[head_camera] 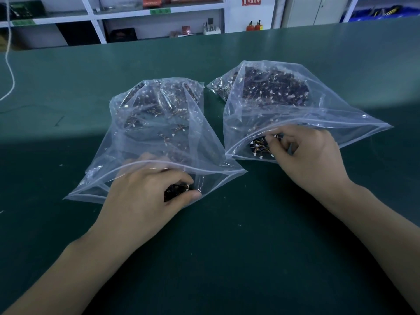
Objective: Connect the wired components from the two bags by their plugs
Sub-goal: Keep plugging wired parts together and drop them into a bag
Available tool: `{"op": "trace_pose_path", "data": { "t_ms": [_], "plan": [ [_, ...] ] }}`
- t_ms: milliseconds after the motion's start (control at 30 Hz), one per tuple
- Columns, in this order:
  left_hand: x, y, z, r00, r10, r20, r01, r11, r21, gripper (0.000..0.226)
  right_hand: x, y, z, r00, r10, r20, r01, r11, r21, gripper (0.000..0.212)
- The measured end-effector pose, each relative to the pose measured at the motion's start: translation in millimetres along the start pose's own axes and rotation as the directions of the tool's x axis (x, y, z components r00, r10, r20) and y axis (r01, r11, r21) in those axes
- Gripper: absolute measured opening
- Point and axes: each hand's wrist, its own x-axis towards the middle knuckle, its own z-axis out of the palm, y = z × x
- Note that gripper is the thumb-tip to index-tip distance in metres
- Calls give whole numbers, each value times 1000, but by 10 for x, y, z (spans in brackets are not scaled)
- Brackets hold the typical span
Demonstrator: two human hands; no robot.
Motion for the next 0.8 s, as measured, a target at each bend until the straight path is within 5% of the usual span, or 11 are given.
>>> {"op": "trace_pose_path", "data": {
  "t_ms": [567,800],
  "plan": [
    [-19,89,-25,904,130,-406,-223,956,-192,12,-110,-240,-17,996,-72,51,65,989,133,7],
    [-41,213,31,874,137,-466,-292,915,-279,10,-238,-430,-9,935,-311,171,246,915,319,13]
  ]
}}
